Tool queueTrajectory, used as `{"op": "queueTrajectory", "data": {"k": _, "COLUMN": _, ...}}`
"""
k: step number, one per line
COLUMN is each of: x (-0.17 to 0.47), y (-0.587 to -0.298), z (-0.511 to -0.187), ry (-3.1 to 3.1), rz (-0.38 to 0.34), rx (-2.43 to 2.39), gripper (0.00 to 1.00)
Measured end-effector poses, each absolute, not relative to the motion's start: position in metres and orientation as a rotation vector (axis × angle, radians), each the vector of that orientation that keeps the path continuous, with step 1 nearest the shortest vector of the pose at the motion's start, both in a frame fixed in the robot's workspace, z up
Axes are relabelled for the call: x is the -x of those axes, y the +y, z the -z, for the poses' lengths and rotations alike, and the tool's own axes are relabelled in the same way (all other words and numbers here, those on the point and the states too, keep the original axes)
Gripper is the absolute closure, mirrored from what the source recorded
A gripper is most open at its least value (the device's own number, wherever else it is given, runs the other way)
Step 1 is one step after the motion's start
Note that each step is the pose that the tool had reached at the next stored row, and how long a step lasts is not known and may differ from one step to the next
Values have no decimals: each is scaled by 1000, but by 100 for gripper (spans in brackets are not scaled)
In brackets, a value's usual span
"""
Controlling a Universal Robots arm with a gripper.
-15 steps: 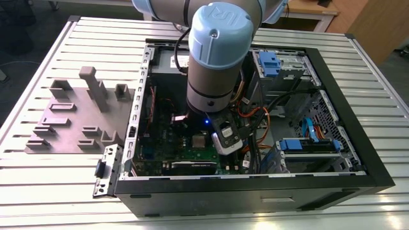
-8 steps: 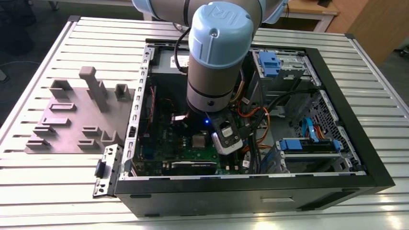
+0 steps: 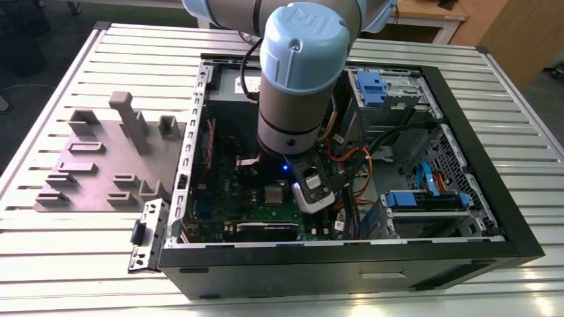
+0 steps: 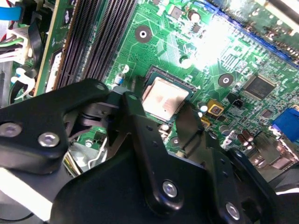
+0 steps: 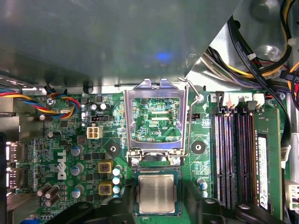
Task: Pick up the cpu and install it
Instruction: 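Pick up the cpu and move it towards the insertion slot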
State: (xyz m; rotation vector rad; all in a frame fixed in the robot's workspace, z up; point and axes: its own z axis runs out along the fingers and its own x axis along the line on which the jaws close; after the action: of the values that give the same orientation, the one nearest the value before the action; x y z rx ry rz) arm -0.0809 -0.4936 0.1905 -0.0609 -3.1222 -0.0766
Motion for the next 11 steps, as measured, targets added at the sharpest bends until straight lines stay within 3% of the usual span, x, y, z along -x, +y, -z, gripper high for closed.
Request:
{"op": "queueTrajectory", "data": {"k": 1, "x": 81, "y": -494, "z": -191, "ry": -3122, "rz": 77, "rx": 61, "gripper": 42}}
{"op": "queueTrajectory", "data": {"k": 11, "x": 81, "y": -494, "z": -194, "ry": -3122, "rz": 77, "rx": 61, "gripper": 42}}
